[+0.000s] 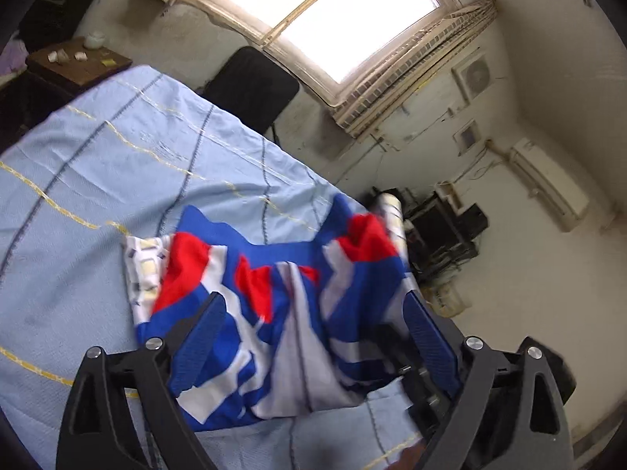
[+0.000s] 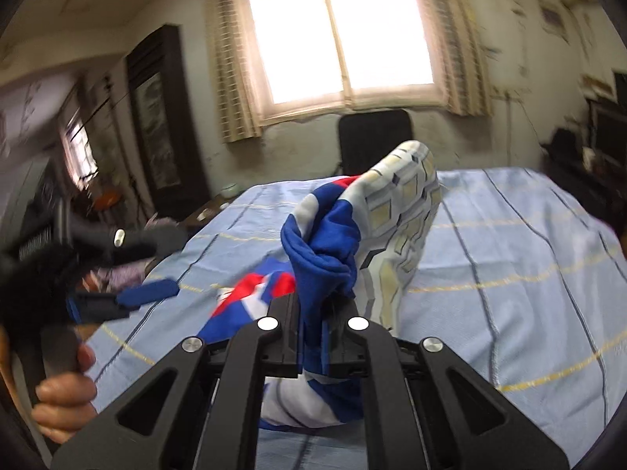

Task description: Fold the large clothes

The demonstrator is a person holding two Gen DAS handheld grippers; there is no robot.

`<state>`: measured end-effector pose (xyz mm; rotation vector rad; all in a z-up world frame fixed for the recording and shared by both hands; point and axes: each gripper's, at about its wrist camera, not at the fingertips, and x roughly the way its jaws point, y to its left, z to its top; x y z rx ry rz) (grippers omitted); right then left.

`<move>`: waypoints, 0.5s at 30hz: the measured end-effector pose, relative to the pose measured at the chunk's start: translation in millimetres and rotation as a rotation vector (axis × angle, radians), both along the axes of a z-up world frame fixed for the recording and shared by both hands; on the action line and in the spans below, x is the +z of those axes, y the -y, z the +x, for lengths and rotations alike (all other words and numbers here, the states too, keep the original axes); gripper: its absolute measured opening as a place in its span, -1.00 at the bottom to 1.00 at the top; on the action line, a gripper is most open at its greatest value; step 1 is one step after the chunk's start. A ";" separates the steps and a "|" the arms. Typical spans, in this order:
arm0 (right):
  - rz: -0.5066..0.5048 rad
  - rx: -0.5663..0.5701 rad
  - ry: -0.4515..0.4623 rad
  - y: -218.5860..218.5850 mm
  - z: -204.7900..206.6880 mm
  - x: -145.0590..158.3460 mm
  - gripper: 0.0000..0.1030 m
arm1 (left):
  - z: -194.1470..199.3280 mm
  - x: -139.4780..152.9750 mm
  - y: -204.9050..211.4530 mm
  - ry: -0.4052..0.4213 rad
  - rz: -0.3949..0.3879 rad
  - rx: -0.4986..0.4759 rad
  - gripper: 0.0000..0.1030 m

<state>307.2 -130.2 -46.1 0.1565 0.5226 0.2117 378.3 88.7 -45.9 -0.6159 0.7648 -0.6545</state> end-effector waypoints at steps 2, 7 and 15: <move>-0.050 0.053 0.011 -21.7 -4.3 -1.2 -0.90 | 5.0 -1.2 1.2 -0.016 -0.024 -0.023 0.80; -0.156 0.143 0.016 -59.5 -14.7 -10.4 -0.90 | 10.1 -5.5 1.6 -0.036 -0.048 -0.036 0.80; -0.252 0.260 0.027 -96.5 -31.0 -23.6 -0.90 | 24.2 -25.9 -5.5 -0.068 0.005 -0.018 -0.59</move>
